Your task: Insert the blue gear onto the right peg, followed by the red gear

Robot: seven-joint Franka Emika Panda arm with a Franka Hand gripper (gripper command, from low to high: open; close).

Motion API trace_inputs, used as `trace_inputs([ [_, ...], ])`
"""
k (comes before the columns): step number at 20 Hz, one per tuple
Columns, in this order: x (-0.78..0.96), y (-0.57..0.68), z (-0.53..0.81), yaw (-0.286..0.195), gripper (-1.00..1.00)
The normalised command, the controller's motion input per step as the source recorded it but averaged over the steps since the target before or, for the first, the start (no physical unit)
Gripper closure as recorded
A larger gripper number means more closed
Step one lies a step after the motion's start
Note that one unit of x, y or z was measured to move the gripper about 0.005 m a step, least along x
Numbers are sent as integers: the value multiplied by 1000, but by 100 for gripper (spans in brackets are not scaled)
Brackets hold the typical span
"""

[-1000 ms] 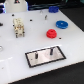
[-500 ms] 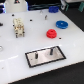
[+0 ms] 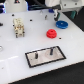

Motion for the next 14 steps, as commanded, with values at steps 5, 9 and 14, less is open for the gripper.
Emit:
trace_inputs([
  [5,-184,-21,-459,0,-100],
  [9,-225,-48,-294,0,100],
  [14,-78,-15,-106,0,100],
])
